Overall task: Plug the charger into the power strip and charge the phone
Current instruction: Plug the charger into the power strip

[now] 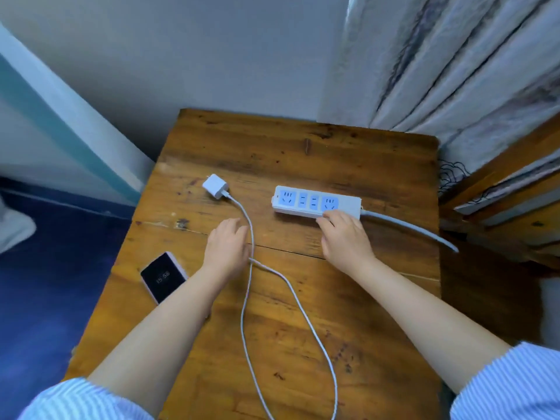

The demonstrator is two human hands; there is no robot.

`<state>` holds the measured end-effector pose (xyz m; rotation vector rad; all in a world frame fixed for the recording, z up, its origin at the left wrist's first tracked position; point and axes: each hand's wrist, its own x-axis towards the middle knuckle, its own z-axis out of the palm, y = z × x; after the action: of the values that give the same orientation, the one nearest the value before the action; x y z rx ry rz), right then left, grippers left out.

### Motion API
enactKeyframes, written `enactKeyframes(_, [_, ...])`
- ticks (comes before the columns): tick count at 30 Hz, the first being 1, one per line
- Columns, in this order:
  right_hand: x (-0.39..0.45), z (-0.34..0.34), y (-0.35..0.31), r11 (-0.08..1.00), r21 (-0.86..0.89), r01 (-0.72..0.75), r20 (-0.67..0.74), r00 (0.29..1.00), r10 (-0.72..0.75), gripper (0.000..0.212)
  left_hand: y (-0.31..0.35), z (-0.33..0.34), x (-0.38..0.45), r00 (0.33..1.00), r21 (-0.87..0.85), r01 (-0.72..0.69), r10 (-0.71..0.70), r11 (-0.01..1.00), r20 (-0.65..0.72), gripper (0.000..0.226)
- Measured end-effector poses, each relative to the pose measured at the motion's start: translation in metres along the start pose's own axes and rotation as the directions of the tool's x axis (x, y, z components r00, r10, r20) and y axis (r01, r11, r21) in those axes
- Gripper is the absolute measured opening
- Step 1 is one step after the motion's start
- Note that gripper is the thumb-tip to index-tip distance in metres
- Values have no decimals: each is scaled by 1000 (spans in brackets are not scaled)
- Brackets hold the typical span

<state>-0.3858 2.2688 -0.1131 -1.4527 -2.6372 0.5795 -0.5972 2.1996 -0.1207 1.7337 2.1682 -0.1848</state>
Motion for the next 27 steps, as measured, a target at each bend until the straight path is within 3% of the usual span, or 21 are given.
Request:
enactKeyframes(4, [2,12,-51,988,-9,156,93,984,-154,23,-38,13,-67,967,-23,256,-256,966,14,41])
enactKeyframes(8, [9,27,-81,987,-4,159,148,976,-157,23,-57,31,-99,933,-29,360,-359,933,38,38])
enactKeyframes(15, [57,62,-108,994,98,45,216,974,-66,31,-71,51,-76,950,-71,311,-311,948,-2,50])
enactKeyframes(20, [87,91,-124,971,229,-67,153,988,32,37,-77,70,-60,954,-66,299,-300,952,-4,53])
enactKeyframes(27, [73,87,-104,931,317,-180,164,977,133,34,-79,77,-62,959,-27,284,-284,959,-17,54])
